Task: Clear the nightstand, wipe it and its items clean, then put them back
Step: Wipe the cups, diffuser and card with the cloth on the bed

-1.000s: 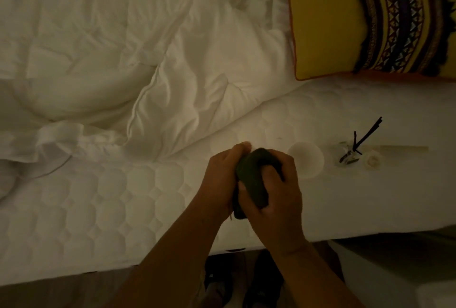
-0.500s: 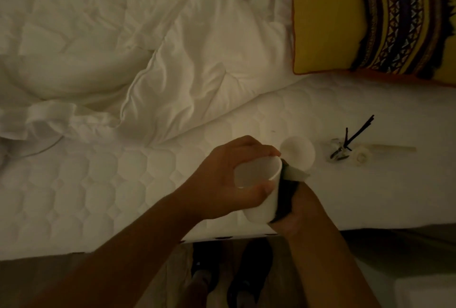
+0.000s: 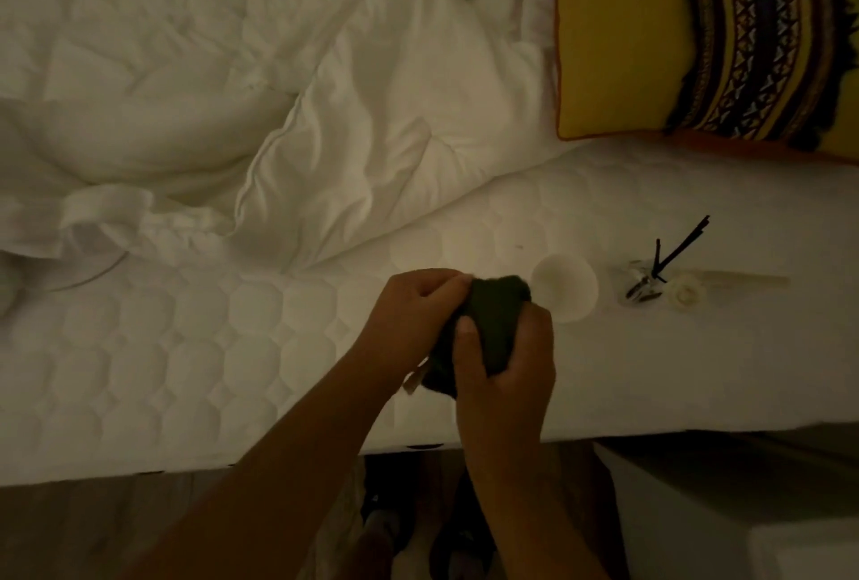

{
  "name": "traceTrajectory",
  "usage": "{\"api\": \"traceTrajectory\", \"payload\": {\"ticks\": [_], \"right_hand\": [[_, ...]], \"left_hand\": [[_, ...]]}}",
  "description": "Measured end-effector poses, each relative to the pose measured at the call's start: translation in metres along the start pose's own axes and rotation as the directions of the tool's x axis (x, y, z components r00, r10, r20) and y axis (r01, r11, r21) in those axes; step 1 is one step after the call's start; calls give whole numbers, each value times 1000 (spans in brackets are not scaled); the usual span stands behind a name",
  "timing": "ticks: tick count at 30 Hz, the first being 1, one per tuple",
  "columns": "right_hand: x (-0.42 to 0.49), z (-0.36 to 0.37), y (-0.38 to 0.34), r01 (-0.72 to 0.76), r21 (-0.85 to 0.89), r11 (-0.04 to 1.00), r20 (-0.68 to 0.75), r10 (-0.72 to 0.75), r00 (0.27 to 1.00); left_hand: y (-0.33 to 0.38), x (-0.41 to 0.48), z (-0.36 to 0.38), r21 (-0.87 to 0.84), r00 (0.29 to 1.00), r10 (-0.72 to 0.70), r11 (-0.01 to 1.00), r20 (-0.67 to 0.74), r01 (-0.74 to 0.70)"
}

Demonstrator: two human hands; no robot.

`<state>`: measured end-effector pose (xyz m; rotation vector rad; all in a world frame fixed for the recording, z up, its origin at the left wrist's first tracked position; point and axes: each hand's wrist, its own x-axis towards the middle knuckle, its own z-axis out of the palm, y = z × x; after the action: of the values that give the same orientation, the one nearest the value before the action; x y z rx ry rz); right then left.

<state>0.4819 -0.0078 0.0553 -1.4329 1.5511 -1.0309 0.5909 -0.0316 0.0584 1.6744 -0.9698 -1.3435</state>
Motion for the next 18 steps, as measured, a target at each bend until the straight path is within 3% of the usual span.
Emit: {"api": "traceTrajectory", "payload": {"ticks": [2, 5, 7, 9, 13, 16, 18], "right_hand": [[-7, -1, 11, 89, -86, 992, 83, -82, 993], [-13, -1, 30, 112, -258, 960, 157, -73, 985], [-18, 0, 41, 22, -288, 957, 169, 29, 985], [-22, 2, 48, -74, -272, 960, 152, 118, 981], [-25, 1, 58, -168, -214, 962, 149, 203, 968], [-22, -5, 65, -242, -166, 956, 144, 266, 953], [-18, -9, 69, -254, -152, 955, 124, 274, 954]], "left_hand": [[-1, 6, -3, 43, 999, -29, 999, -42, 31], [-8, 18, -10, 148, 990, -86, 984, -116, 103], [-18, 27, -13, 186, 984, -108, 974, -139, 133], [-29, 35, -16, 259, 988, -39, 963, -150, 77], [-50, 52, -11, 624, 981, 191, 771, -44, -122], [-71, 56, -4, 790, 972, 226, 585, 60, -185], [-82, 55, 0, 824, 976, 206, 541, 65, -169]]}}
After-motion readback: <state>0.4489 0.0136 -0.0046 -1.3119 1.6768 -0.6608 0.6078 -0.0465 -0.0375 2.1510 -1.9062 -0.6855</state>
